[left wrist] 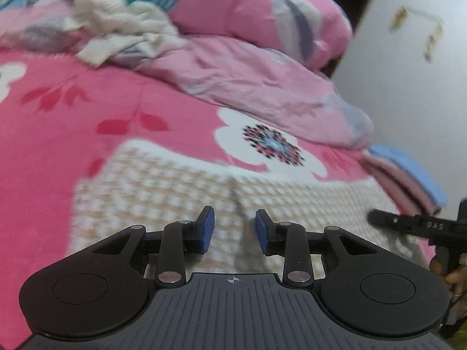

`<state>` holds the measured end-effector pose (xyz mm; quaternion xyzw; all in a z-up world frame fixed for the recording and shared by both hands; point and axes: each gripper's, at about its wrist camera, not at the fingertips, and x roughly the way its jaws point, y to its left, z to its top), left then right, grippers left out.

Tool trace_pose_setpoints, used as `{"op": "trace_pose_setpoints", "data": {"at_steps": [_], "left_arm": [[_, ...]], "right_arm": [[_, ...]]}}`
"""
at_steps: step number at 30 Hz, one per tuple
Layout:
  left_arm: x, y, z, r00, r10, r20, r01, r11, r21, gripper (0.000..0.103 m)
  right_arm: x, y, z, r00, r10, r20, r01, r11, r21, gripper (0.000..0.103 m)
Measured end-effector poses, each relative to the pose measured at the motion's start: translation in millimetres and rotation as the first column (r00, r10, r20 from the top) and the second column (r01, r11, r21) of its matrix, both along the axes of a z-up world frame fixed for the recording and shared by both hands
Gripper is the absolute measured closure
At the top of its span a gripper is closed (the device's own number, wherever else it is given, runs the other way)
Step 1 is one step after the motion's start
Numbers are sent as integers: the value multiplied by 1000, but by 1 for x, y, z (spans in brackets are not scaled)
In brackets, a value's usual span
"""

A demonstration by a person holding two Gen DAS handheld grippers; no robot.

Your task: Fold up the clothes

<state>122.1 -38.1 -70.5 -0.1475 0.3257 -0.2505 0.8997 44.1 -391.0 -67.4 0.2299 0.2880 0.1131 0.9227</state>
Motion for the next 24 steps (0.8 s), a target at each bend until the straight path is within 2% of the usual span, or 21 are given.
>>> {"op": "trace_pose_setpoints", "data": {"at_steps": [2,5,8,14,16,19,22,24], "left_arm": [[3,10,0,1000,21,-16,-22,999,-31,72],[2,13,1,999,42,-15,-42,998,-36,72],[1,11,3,999,54,-6,-55,998,-23,72],[4,22,5,991,135,-12,-135,991,-15,72],[8,33,4,982,184,-38,-185,983,-19,72],[9,46,5,975,214,-66,-217,975,-46,72],[1,46,12,974,223,-37,-224,975,-3,72],[-5,45,18,976,215,-27,-215,976,18,70]], "right_arm": [[3,-26,-3,997,-70,-14,70,997,36,102],[7,-65,-12,979,-193,-65,198,976,86,102],[8,-104,-28,953,-274,-127,299,911,285,103],[8,-128,-35,906,-394,-152,422,833,359,103],[3,-128,-32,886,-438,-150,462,819,340,102],[-12,-127,-25,840,-519,-156,542,801,254,101],[-40,-128,-14,800,-585,-130,599,771,218,101],[-58,-125,-4,785,-613,-90,617,764,188,101]]}}
